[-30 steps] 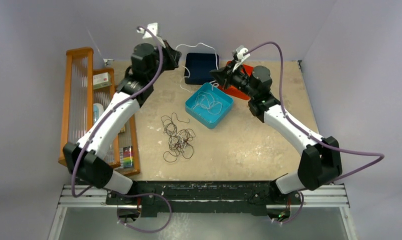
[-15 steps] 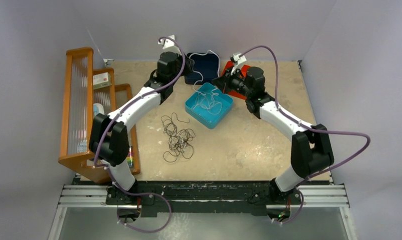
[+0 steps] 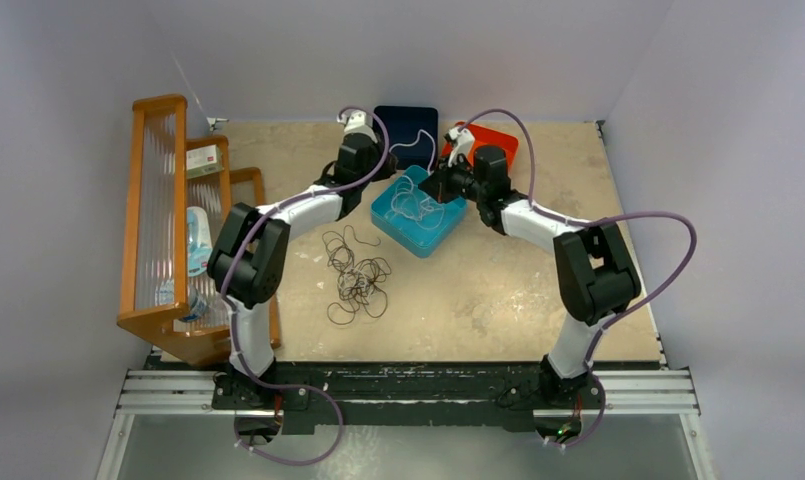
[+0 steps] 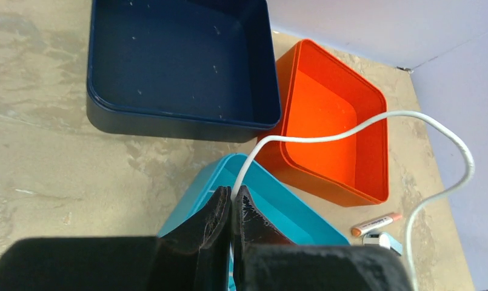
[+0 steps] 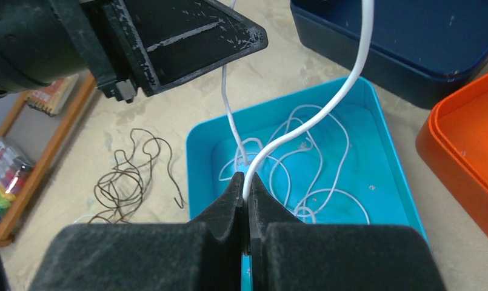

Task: Untangle the cables

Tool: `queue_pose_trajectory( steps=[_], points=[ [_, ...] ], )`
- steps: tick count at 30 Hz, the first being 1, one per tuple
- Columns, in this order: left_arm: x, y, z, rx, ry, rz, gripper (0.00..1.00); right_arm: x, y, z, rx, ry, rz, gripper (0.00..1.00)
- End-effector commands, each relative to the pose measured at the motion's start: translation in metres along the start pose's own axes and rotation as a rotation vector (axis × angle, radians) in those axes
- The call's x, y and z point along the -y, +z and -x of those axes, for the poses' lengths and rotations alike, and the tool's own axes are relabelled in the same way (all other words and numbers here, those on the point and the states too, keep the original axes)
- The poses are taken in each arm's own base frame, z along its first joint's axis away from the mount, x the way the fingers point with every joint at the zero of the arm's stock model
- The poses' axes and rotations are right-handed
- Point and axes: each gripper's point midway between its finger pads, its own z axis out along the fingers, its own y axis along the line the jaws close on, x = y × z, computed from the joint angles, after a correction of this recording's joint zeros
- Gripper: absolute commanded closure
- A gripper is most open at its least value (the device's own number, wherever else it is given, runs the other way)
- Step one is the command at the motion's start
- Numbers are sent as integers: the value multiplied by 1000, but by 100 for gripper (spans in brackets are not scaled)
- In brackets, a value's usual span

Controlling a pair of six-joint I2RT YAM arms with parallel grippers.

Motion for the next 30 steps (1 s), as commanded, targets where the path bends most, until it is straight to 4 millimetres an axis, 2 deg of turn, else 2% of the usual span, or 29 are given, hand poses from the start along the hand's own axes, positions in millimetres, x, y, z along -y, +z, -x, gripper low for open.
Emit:
queue_pose_trajectory(
  steps=[1,3,6,12,22,30],
  points=[
    [25,-1,4,40,-14,-80,100,5,5,14,40,-42,-8,100],
    [23,-1,-1,28,-12,-74,95,10,8,5,24,-34,-21,100],
    [18,-2,-7,11,-4,-62,81,15,9,-4,9,-23,-37,100],
    [16,-16,-4,-1,13,-44,62,26,8,-12,1,-8,-95,100],
    [18,-54,3,-7,7,-55,59,29,0,-16,-35,-43,-120,100],
    [19,-59,-6,-41,4,-76,61,31,-21,-24,-57,-32,-182,100]
  ],
)
